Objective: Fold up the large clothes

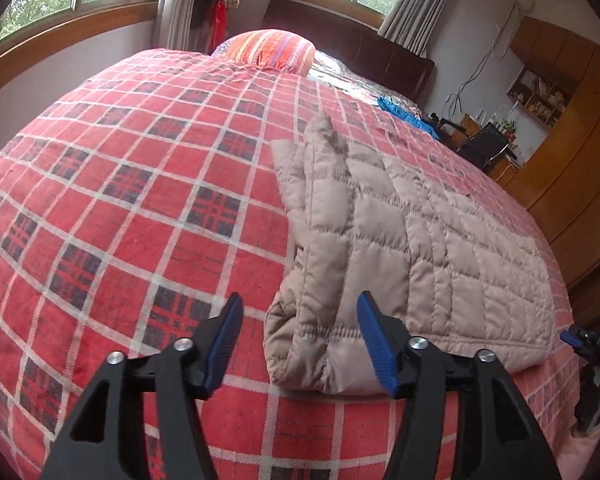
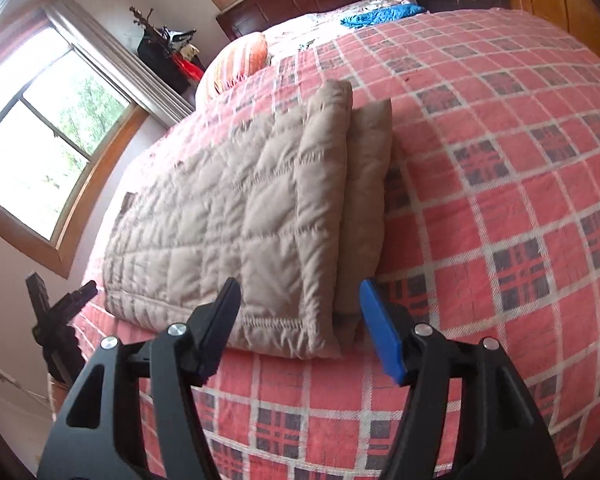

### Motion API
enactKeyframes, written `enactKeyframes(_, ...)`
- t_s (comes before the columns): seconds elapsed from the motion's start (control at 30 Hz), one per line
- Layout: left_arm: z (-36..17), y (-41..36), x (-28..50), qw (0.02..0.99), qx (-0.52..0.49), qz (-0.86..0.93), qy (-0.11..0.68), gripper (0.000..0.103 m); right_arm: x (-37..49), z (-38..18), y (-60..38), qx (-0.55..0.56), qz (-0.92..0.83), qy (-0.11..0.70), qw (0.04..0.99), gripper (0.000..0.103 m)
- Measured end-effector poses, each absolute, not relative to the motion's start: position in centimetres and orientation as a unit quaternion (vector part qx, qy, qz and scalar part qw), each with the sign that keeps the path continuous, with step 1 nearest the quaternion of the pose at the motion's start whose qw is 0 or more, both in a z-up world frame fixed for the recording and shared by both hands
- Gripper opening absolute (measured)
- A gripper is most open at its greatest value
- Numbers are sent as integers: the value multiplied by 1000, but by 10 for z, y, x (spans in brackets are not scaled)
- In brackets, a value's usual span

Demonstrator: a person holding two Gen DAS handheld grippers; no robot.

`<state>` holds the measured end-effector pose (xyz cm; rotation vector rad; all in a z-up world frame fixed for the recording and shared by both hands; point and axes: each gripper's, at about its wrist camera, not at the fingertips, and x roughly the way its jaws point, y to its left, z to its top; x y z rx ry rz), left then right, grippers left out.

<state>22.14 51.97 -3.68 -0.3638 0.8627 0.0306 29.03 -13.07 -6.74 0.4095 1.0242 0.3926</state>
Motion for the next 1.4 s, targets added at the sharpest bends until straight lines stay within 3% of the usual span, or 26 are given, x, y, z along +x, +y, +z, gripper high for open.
enactKeyframes(0.1, -33, 528, 242, 888, -181, 16, 422, 67, 309, -63, -139, 209, 183, 486, 828, 72)
enactKeyframes(0.23, -40, 537, 269, 876, -208, 8, 434, 67, 338, -72, -148, 235, 187, 501, 812, 74)
enactKeyframes(0.33, -47, 541, 285, 869, -230, -3, 439, 67, 354, -82, -149, 250, 187, 510, 802, 81)
enactKeyframes(1.0, -94, 522, 349, 832, -288, -83, 466, 68, 403, -130, -131, 283, 201, 532, 772, 84)
enactKeyframes(1.07, -91, 515, 351, 834, -277, -81, 469, 62, 405, -129, -126, 279, 201, 533, 773, 83)
enactKeyframes(1.17, -87, 505, 351, 839, -265, -77, 470, 43, 411, -127, -119, 275, 205, 536, 772, 64)
enactKeyframes(1.23, -83, 499, 346, 845, -250, -73, 467, 32, 408, -126, -116, 286, 221, 536, 763, 38)
enactKeyframes(1.33, -74, 494, 340, 855, -242, -72, 453, 19, 400, -115, -113, 282, 232, 525, 769, 21)
enactKeyframes(1.4, -66, 492, 336, 862, -236, -72, 442, 16, 395, -105, -113, 279, 234, 517, 775, 17)
